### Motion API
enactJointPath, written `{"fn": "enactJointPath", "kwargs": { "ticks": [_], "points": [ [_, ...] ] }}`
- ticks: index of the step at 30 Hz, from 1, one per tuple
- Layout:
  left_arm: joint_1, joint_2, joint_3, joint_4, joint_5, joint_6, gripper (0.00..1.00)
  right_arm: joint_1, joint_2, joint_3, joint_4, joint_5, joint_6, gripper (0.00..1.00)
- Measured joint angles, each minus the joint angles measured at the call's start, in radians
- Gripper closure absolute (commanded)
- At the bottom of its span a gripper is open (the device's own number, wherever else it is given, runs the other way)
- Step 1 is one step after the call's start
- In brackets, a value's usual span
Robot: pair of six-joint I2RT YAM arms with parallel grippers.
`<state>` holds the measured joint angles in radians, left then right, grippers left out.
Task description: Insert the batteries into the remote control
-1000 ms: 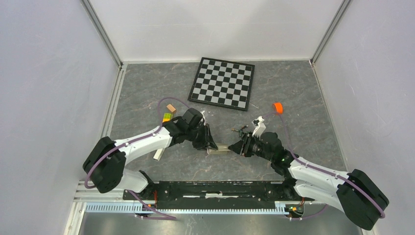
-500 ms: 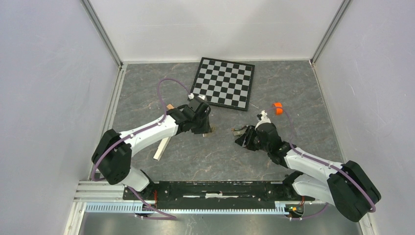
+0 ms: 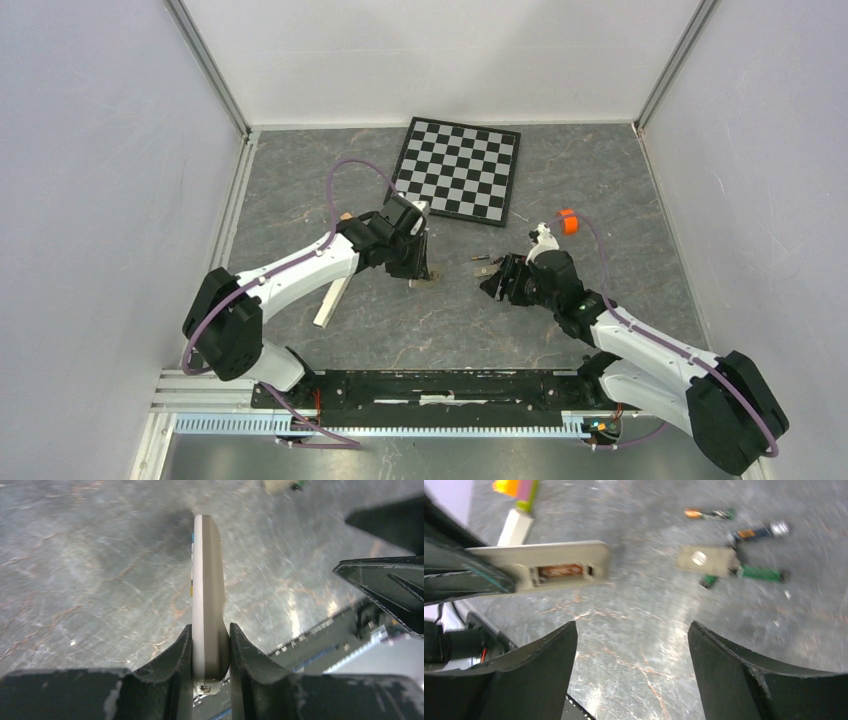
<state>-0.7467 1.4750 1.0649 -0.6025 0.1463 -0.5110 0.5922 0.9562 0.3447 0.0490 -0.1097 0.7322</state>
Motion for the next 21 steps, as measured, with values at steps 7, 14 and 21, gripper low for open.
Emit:
{"fn": "enactJointPath", "kwargs": {
  "ticks": [7,14,21],
  "points": [
    [0.000,-0.089,0.035,-0.013,0.261,0.180,0.98,-0.003,-0.100,0.083,0.045,-0.283,-0.312,0.02],
    [-0.001,-0.150,0.100,-0.068,0.486,0.357,0.98,0.012,-0.125,0.171,0.018,-0.541,-0.576,0.02],
    [-0.001,-0.242,0.120,-0.142,0.610,0.521,0.98,0.121,-0.066,0.270,-0.079,-0.662,-0.758,0.21]
  ]
}}
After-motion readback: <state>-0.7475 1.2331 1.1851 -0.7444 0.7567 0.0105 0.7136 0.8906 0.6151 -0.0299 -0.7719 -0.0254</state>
